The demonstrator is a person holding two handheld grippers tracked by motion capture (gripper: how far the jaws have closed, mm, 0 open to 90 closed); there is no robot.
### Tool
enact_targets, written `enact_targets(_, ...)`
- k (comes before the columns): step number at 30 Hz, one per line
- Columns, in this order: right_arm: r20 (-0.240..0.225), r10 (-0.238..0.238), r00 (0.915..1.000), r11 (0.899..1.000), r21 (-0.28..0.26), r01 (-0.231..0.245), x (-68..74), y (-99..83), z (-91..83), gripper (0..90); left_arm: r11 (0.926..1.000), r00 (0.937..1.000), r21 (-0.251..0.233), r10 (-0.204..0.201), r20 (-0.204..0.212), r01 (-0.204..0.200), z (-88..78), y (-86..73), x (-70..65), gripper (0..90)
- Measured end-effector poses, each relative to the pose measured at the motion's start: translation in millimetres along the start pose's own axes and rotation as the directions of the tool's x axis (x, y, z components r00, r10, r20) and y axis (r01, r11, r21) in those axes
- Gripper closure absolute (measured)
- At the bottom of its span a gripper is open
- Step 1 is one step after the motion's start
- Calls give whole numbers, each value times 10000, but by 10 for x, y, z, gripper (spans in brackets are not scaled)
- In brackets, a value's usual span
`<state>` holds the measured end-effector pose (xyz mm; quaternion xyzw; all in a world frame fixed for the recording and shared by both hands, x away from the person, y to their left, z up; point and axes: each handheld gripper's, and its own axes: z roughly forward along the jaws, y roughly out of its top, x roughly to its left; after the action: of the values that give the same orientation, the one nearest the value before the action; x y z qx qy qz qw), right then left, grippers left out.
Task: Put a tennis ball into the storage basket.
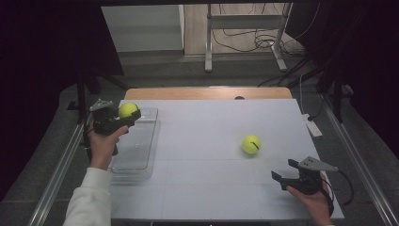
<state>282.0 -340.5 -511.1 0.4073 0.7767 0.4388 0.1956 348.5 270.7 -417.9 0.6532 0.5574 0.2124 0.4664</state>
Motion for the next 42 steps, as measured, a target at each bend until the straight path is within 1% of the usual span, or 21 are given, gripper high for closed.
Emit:
enact_targets(3, -3, 6, 10000, 10000, -3, -6, 0, 0, 2, 128, 9999, 9999, 133, 32, -124, -31, 20, 11, 26, 268)
enact_targets(6, 23, -10, 10000, 10000, 26, 10, 2, 1, 3, 128, 9998, 9999, 183, -11, -160, 14, 33, 25, 41, 268)
enact_targets(11, 6, 16, 10000, 10000, -2, -16, -1, -1, 3, 128, 9995, 9997, 312, 80, -237, -72, 55, 39, 50, 268)
enact_targets(17, 5, 10, 10000, 10000, -11, -10, -1, -2, 1, 128, 9985, 9995, 551, 18, -329, 0, 118, 38, 83, 267)
enact_targets(23, 7, 10, 10000, 10000, -4, -10, 0, -2, 2, 128, 9978, 9994, 659, -43, -346, 65, 158, 36, 106, 267)
enact_targets(27, 20, 15, 10000, 10000, -7, -15, -2, -3, 0, 128, 9967, 9992, 809, -78, -395, 109, 187, 41, 126, 267)
enact_targets(29, 13, 14, 10000, 10000, -5, -14, 1, -2, 1, 128, 9960, 9994, 868, -164, -297, 189, 196, 42, 138, 267)
enact_targets(32, 8, 4, 10000, 10000, 17, -4, 2, -2, 3, 128, 9950, 9991, 991, -115, -404, 155, 226, 38, 151, 267)
enact_targets(36, 7, 3, 10000, 10000, 10, -3, 2, -2, 2, 128, 9930, 9985, 1166, -148, -524, 209, 266, 29, 183, 267)
enact_targets(42, 16, 4, 10000, 10000, 7, -4, -2, -3, 3, 128, 9907, 9981, 1342, -127, -607, 208, 309, 24, 206, 267)
